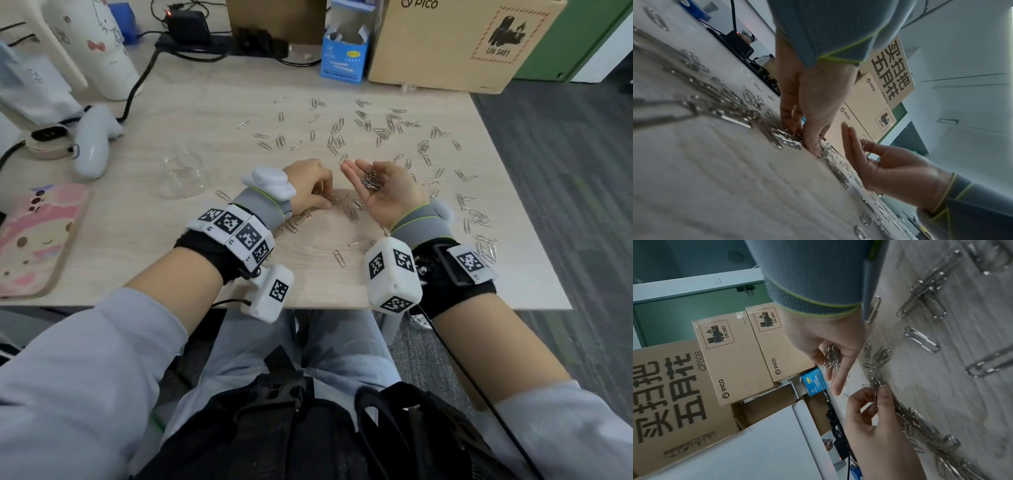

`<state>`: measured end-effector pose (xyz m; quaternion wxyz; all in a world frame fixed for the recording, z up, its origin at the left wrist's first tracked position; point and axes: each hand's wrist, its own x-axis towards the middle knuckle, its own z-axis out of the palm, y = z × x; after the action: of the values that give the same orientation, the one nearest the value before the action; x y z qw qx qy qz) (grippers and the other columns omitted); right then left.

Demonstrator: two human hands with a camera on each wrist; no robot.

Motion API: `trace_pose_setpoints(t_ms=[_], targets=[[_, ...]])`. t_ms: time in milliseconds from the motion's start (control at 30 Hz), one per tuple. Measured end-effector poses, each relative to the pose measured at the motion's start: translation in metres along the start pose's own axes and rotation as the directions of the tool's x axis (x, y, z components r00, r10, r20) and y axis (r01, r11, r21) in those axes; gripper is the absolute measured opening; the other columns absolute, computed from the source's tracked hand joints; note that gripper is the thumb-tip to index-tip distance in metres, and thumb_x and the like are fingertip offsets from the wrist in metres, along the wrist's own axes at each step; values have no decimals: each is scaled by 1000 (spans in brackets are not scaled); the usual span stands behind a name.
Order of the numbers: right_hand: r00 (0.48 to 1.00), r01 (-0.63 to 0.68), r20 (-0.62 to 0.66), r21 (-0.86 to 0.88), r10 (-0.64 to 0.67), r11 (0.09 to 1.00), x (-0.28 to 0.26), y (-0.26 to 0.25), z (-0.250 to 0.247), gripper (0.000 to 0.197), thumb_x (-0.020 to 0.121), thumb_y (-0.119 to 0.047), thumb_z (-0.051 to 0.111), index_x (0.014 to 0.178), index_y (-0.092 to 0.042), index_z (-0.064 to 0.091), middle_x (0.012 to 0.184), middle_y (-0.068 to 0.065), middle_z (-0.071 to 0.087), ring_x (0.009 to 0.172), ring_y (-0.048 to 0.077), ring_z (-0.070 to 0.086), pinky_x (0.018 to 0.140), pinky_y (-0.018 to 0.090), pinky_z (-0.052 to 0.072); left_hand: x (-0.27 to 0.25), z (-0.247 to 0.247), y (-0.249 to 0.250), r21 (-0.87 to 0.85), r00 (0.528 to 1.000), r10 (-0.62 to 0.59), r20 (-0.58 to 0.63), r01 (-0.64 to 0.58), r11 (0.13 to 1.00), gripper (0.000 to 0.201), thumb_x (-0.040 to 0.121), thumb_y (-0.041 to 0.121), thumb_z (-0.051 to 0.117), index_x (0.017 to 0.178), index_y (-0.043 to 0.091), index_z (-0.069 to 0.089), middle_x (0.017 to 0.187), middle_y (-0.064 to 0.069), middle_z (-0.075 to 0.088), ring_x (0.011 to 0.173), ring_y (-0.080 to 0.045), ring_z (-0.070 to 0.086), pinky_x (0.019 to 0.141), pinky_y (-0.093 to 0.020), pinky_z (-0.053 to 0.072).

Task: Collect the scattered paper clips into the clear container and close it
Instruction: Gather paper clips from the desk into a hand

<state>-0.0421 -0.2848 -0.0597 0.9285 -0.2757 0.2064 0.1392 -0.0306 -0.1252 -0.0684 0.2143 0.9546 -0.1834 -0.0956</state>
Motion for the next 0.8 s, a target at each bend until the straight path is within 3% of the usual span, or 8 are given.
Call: trace_pose_setpoints(t_ms=[100,200,300,367,433,567,700,800], targets=[[1000,-4,-10,-24,4,1000,0,0,-1,25,95,-3,37,88,12,56,76,28,67,83,38,65,61,36,61,3,1,1,41,1000,6,-27,-5,999,26,81,22,67,101,6,63,109,-13,61,99,-30,55,71,-29,34],[1000,-11,-22,-37,11,999,0,-2,-2,25,96,-4,36,92,13,54,90,30,61,109,40,59,68,38,59,5,-2,-2,9,998,-2,-55,3,1000,23,82,18,66,101,6,64,105,-13,65,93,-26,58,73,-28,37],[998,-17,-56,-47,14,999,1,-4,-4,25,96,-5,37,93,12,54,93,30,59,121,39,53,70,39,57,5,-4,-7,-132,998,-37,-56,29,991,18,80,16,69,95,6,65,82,-4,65,49,1,58,56,-19,42],[997,-17,-80,-51,13,999,4,-5,-4,24,96,-6,37,92,11,55,96,29,58,120,38,54,69,40,57,6,-8,-8,-251,996,-43,-73,24,968,15,79,12,70,91,4,65,64,8,57,34,6,52,46,-11,42],[995,-29,-96,-85,21,996,9,-4,-4,25,96,-7,37,93,10,55,97,27,58,111,35,59,68,37,58,9,-15,-4,-313,995,-4,-100,-28,949,12,78,13,71,87,7,65,59,12,55,36,7,53,48,-7,43],[992,-72,-115,-189,51,979,11,1,4,25,97,-10,38,94,8,54,89,19,60,81,28,60,53,29,57,20,-24,11,-357,992,60,-109,-95,929,11,75,16,74,83,15,66,60,10,60,43,6,57,59,-23,52],[995,-100,-44,-144,95,985,9,1,13,32,99,-9,33,80,3,55,58,13,67,49,21,67,47,28,56,35,-22,24,-306,985,107,-135,-144,941,15,73,11,73,88,8,69,64,13,58,47,12,53,57,-4,41],[995,-88,-47,-111,83,990,13,-5,12,33,100,-9,32,78,2,54,51,13,66,43,22,66,49,28,56,43,-24,28,-352,985,115,-128,-154,923,20,73,1,68,91,10,69,76,3,63,53,8,57,60,-13,50]])
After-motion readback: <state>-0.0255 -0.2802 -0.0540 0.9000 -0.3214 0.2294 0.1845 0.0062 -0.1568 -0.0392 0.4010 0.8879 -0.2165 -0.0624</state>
